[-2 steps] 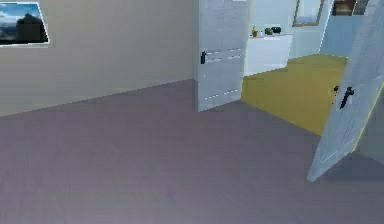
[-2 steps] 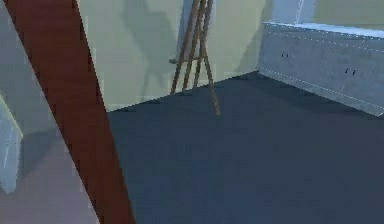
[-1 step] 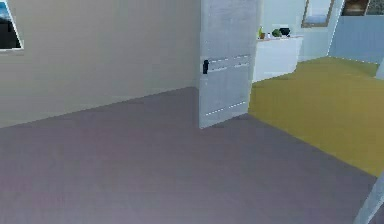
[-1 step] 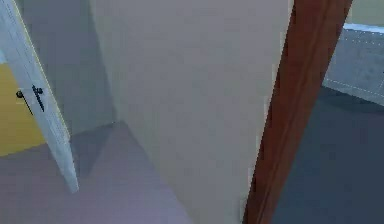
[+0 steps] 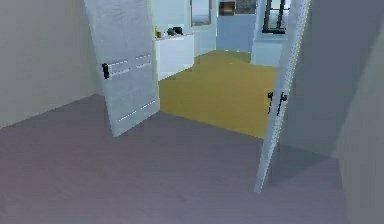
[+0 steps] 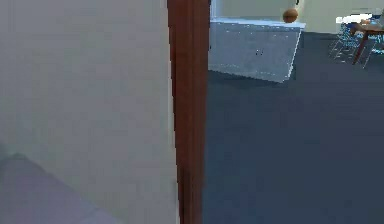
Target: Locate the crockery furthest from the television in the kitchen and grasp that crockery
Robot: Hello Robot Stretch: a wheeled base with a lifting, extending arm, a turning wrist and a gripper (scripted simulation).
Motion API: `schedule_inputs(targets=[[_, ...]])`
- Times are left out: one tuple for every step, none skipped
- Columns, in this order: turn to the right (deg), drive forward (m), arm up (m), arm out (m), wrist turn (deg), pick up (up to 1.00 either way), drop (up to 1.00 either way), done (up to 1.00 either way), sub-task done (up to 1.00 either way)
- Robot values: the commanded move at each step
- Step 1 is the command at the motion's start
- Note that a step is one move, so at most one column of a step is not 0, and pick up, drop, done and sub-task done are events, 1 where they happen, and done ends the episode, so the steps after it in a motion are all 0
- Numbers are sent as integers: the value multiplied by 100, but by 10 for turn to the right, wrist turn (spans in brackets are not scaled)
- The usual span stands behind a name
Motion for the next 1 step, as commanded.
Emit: schedule_inputs(targets=[[0, 100, 0, 0, 0, 0, 0, 0, 0]])
